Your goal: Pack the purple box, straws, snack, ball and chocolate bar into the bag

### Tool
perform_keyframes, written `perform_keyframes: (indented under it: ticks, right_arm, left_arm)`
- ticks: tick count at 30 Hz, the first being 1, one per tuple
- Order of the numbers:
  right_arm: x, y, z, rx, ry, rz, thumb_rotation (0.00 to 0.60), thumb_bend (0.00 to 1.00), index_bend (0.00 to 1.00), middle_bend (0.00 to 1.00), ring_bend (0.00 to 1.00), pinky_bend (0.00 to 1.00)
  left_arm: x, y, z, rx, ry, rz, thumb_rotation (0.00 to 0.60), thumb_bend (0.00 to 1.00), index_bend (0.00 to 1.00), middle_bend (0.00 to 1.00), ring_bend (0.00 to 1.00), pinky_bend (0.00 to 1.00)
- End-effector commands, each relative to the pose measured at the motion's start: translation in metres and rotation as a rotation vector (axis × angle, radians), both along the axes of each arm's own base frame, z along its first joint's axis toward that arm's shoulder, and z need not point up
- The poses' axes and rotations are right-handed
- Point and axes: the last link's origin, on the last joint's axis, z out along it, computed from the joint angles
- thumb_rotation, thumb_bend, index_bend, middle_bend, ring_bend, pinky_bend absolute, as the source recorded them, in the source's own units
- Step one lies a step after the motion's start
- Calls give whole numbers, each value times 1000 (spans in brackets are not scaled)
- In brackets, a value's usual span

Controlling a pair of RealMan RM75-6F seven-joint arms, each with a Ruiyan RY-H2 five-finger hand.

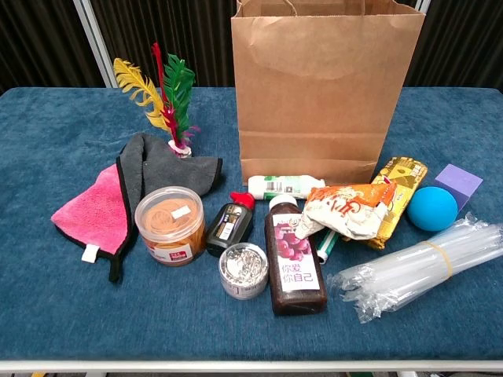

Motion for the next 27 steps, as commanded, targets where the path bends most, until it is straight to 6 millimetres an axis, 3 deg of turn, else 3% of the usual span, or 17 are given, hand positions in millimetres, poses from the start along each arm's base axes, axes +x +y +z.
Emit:
perform_keyframes:
  ticks: [1,14,20,27]
  right_arm:
    - [1,-1,3,-10,-3,2,600,0,0,42,0,99]
    - [7,-11,7,20,-66,-36,600,0,0,42,0,99]
    - [11,-28,13,56,-34,-35,600,0,0,78,0,99]
    - [12,-64,-2,112,71,25,600,0,27,159,7,96]
  left_arm:
    - [1,1,0,1,-6,2,600,225,227,240,158,251]
    - [4,4,-4,-30,-6,-11,600,225,227,240,158,251]
    - [1,1,-7,-27,-20,-2,600,226,227,240,158,251]
    - [-1,-1,-6,-23,-21,-8,600,225,227,240,158,251]
